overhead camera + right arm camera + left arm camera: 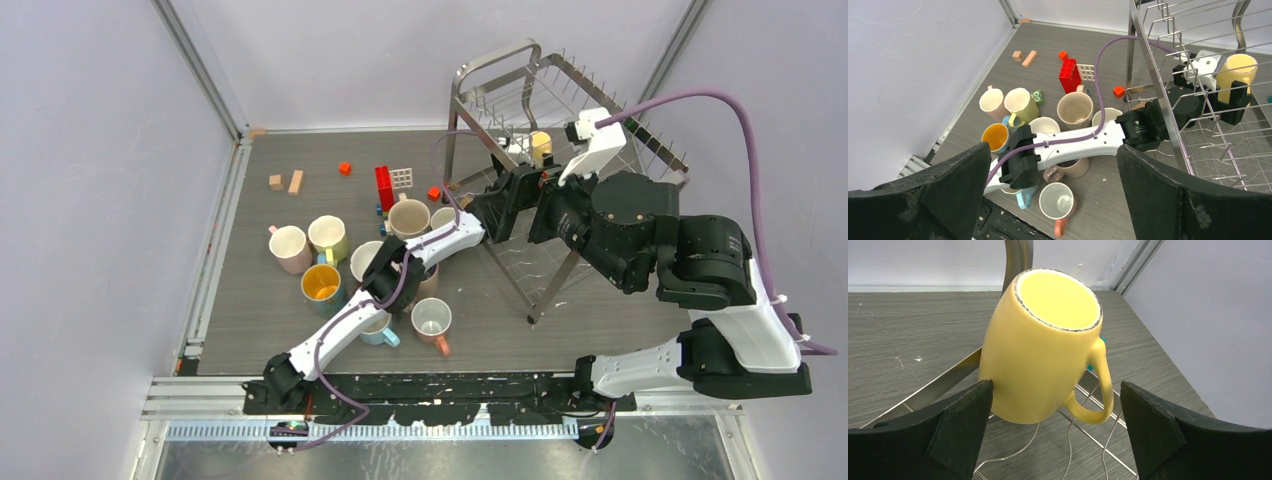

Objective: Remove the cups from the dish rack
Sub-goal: Unload the cup from the dish rack.

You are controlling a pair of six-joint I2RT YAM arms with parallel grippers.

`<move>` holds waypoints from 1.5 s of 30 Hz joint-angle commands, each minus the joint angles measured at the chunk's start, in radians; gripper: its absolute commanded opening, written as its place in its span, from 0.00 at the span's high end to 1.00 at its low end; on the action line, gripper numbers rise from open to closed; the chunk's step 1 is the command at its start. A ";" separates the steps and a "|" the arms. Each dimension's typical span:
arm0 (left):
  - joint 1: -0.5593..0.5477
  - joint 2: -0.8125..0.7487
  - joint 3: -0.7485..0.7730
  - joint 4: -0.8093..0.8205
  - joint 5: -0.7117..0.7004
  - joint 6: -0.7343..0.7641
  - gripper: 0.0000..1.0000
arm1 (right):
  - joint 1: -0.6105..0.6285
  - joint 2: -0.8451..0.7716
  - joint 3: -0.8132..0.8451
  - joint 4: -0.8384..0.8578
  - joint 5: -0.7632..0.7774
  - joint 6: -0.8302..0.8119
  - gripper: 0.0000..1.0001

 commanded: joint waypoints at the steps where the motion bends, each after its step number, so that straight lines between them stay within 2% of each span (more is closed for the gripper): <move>1: 0.016 0.003 0.058 0.111 -0.015 0.020 0.00 | 0.002 -0.015 -0.019 0.033 0.037 -0.017 0.00; 6: 0.017 -0.009 0.042 0.127 -0.009 0.039 0.00 | 0.001 -0.008 -0.029 0.036 0.043 -0.023 0.00; 12: 0.034 0.028 0.093 0.121 -0.027 0.050 0.00 | 0.001 -0.006 -0.037 0.039 0.051 -0.031 0.00; 25: 0.080 0.065 0.118 0.148 0.114 0.034 0.15 | 0.002 -0.002 -0.067 0.062 0.053 -0.053 0.00; 28: 0.081 0.057 0.106 0.157 0.139 0.041 0.20 | 0.001 0.001 -0.069 0.063 0.053 -0.056 0.00; 36: 0.081 -0.021 -0.002 0.211 0.185 0.065 0.44 | 0.001 -0.003 -0.075 0.065 0.060 -0.056 0.00; 41: 0.079 -0.078 -0.089 0.243 0.205 0.081 0.54 | 0.001 -0.004 -0.077 0.068 0.060 -0.060 0.00; 45: 0.075 -0.146 -0.208 0.299 0.204 0.089 0.56 | 0.002 -0.008 -0.083 0.072 0.061 -0.060 0.00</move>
